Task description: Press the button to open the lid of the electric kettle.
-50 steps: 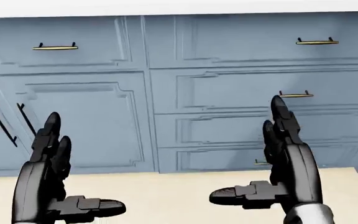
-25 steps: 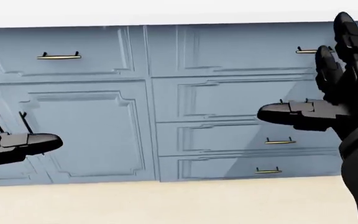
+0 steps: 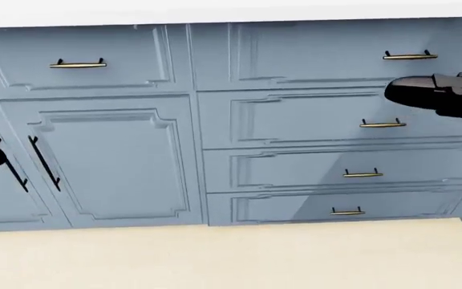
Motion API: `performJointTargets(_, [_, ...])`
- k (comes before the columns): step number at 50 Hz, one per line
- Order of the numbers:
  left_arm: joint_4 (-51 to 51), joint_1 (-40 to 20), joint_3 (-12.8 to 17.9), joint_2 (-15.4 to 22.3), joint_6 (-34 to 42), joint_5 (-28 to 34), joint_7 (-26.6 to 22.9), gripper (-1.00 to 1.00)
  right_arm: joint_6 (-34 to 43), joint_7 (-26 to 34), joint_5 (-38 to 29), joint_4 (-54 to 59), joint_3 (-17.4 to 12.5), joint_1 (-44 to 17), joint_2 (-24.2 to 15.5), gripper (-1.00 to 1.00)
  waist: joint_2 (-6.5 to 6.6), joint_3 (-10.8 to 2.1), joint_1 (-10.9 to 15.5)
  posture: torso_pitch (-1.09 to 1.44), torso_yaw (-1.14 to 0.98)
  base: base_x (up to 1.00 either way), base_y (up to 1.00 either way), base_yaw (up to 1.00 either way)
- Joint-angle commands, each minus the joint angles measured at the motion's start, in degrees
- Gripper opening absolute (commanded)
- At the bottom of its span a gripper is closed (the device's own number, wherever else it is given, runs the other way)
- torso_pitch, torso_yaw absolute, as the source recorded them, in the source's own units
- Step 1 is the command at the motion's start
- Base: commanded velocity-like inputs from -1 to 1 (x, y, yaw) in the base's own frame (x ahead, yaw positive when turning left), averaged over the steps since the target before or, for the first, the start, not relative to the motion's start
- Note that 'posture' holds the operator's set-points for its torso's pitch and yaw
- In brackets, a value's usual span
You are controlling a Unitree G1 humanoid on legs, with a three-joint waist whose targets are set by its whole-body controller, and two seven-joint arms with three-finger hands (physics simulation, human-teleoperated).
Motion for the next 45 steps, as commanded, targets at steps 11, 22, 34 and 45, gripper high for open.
performJointTargets(11, [-3.2, -1.9, 1.5, 2.6, -0.2, -1.9, 1.0, 1.0, -1.4, -1.5, 3.2, -1.8, -1.4, -2.6, -3.5, 1.0, -0.11, -1.04, -0.1, 0.0, 0.0, 0.0, 0.0, 0.0])
performJointTargets(22, [-3.4, -2.0, 2.5, 3.6, 0.3, -2.8, 1.2, 1.0, -1.1, -1.6, 3.5, -2.3, -1.3, -2.8, -4.0, 1.0, -0.07, -1.06, -0.1, 0.0, 0.0, 0.01, 0.0, 0.0])
performJointTargets(34, [-3.4, -1.7, 2.4, 3.6, 0.0, -2.6, 1.1, 1.0, -1.1, -1.5, 3.6, -2.5, -1.4, -2.5, -3.9, 1.0, 0.16, -2.23, -0.2, 0.0, 0.0, 0.02, 0.0, 0.0])
performJointTargets(45, [-3.4, -1.8, 2.5, 3.7, 0.1, -2.6, 1.1, 1.0, -1.0, -1.2, 3.4, -3.0, -1.3, -2.2, -3.7, 1.0, 0.36, -1.25, -0.5, 0.0, 0.0, 0.08, 0.0, 0.0])
